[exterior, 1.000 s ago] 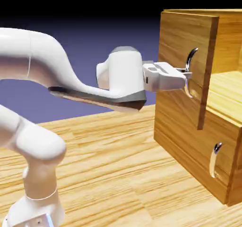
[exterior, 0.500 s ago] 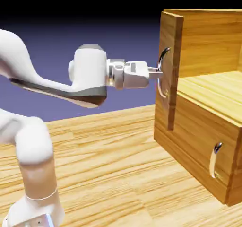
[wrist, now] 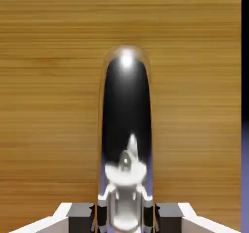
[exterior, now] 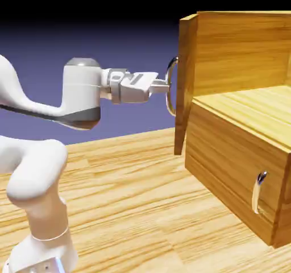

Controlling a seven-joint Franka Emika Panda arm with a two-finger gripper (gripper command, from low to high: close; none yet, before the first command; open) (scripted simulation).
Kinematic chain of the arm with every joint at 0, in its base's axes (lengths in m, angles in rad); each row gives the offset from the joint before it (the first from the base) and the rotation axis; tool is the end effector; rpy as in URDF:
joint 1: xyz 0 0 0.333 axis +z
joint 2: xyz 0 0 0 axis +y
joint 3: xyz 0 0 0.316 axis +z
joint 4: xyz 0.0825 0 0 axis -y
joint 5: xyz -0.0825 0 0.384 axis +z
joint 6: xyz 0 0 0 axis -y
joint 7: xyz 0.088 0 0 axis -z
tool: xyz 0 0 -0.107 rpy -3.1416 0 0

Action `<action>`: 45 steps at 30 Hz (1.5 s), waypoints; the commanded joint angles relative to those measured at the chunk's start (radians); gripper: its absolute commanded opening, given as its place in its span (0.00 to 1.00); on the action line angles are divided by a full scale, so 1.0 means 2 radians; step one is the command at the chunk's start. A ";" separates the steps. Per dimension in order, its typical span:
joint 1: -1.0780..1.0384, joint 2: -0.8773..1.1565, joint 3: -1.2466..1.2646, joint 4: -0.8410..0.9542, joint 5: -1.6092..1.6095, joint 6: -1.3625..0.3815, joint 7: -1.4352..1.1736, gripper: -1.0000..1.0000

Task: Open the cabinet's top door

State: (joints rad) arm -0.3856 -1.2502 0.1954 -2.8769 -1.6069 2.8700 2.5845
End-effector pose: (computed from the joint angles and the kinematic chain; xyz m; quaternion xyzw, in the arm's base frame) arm 0.2601 0.0153 0.5471 -0.5444 0.4509 -0.7043 0.0651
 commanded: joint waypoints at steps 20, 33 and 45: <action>0.194 -0.117 0.239 0.000 0.391 -0.388 -0.184 0.00; 0.106 -0.071 0.432 0.209 0.546 -0.650 -0.197 0.00; -0.049 -0.061 0.519 0.426 0.598 -0.825 -0.224 0.00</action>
State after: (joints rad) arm -0.4828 -1.3719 1.2321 -2.0249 -0.4098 1.2218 2.1358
